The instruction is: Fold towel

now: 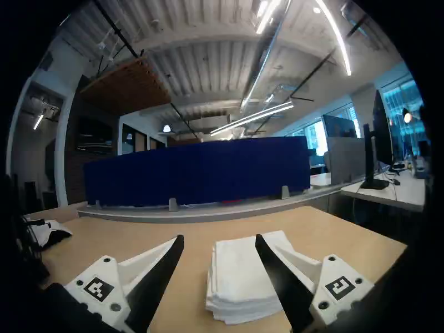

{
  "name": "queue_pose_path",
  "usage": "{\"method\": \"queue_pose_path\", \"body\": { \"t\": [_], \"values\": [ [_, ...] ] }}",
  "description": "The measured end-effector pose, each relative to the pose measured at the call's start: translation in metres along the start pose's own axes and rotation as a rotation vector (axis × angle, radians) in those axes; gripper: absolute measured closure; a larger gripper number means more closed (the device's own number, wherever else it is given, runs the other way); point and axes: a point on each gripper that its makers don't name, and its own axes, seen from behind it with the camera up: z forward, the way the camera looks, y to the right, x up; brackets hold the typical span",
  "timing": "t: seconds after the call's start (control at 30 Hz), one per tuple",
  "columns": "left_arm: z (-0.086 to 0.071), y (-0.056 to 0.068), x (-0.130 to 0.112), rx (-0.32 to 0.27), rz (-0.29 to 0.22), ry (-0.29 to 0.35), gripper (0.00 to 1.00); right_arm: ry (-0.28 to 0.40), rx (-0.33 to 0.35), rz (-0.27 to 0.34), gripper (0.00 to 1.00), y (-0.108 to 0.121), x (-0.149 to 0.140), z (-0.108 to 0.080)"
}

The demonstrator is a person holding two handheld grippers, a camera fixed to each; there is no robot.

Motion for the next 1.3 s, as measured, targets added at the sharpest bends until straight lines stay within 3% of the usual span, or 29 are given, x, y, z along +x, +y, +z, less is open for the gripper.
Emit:
{"method": "queue_pose_path", "body": {
  "t": [0.6,1.3],
  "values": [
    [-0.001,0.0,0.0,0.0,0.0,0.0,0.04,0.016,0.002,0.032,0.0,0.003,-0.014,0.006],
    [-0.002,0.0,0.0,0.0,0.0,0.0,0.03,-0.013,0.002,-0.097,0.01,-0.008,-0.036,0.008]
  ]
}}
